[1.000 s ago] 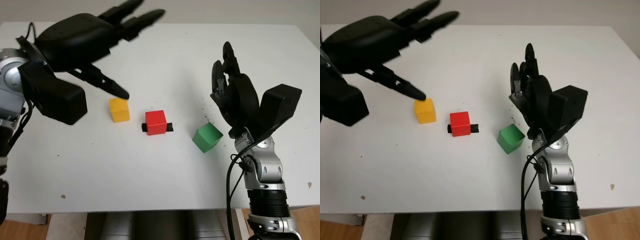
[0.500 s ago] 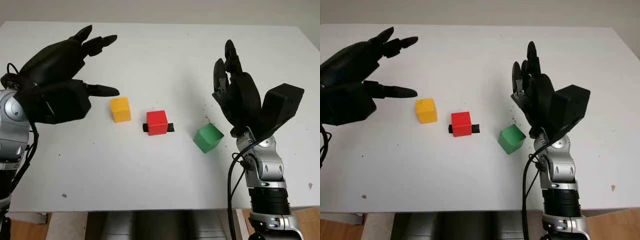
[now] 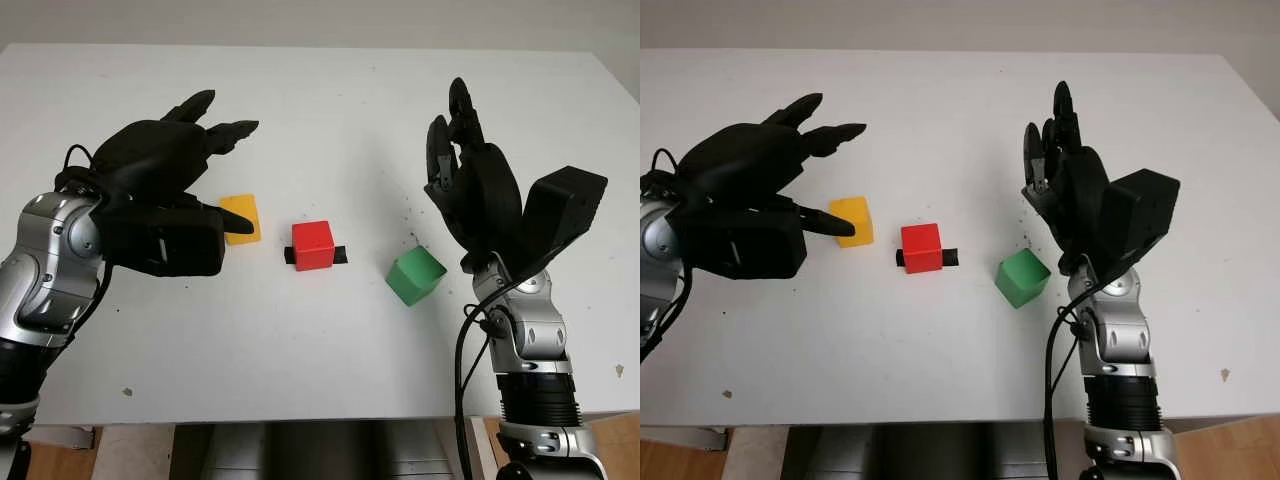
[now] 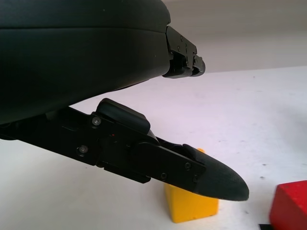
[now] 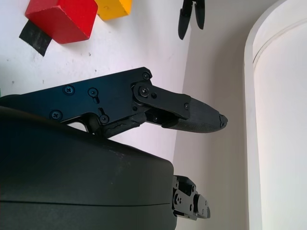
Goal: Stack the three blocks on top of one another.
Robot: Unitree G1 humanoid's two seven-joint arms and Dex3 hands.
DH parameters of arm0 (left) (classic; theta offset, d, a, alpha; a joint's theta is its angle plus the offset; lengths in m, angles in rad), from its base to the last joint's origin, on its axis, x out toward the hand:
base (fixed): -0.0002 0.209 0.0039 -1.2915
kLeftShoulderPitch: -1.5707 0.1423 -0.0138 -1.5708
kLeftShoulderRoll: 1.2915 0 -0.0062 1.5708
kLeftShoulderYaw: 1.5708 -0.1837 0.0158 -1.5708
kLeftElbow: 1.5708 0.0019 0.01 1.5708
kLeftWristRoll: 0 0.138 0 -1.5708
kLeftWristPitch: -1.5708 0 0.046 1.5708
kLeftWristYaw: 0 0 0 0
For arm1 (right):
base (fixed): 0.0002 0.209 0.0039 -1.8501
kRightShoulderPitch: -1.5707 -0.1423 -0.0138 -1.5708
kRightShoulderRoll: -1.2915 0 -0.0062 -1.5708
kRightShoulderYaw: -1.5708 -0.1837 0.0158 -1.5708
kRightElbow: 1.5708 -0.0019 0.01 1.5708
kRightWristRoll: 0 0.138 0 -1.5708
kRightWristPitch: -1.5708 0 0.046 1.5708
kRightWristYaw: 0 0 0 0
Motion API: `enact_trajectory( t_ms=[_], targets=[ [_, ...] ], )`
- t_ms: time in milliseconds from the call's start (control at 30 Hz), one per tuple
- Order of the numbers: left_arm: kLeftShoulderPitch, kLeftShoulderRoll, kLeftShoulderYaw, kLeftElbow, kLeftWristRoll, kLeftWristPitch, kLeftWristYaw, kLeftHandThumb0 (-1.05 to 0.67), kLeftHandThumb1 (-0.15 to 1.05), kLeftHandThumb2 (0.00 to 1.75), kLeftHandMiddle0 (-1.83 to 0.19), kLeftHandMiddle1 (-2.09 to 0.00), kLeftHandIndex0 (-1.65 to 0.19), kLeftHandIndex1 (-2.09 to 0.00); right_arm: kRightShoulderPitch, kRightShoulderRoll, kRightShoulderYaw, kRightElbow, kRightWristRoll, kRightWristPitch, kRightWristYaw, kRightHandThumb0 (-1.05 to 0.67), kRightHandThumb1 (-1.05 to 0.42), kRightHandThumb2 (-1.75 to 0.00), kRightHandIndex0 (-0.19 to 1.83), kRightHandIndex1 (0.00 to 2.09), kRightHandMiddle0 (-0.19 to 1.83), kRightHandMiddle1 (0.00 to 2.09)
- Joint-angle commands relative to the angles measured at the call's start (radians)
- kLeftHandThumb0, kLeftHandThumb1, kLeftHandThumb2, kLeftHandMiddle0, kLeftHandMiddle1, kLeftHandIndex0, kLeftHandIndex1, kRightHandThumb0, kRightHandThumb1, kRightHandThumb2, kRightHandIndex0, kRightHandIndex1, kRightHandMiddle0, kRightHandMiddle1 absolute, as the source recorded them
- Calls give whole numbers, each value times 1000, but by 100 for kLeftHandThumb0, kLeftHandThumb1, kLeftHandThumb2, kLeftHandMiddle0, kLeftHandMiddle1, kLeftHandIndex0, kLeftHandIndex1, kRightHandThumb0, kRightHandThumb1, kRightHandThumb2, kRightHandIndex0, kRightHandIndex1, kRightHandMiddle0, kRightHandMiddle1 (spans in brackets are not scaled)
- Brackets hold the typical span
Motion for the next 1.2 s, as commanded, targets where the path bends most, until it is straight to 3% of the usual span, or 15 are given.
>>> enact_trajectory(
  t_ms=[0,400,1033,1133,1167],
  targets=[
    [6,-3,-16,11,31,-9,26,-93,104,7,12,-6,-18,-8,-4,-4,-3,-2,1,-15,2,-60,-105,-65,-19,0,-19,0],
    [20,-46,-87,36,254,64,90,-87,102,5,10,-5,-19,-7,3,-10,-5,-7,3,-12,11,-59,-105,-66,-19,0,-19,0],
    [32,-86,-119,132,265,40,164,-84,104,6,3,-6,-35,-14,9,-18,-7,-25,7,4,18,-59,-105,-66,-19,0,-19,0],
    [28,-90,-122,149,273,41,192,-84,105,6,-4,-7,-44,-25,8,-18,-4,-28,3,8,15,-58,-105,-68,-19,0,-19,0],
    [27,-93,-120,151,271,43,194,-84,105,6,-5,-6,-36,-46,8,-16,-4,-29,3,7,13,-59,-105,-67,-19,0,-19,0]
  ],
)
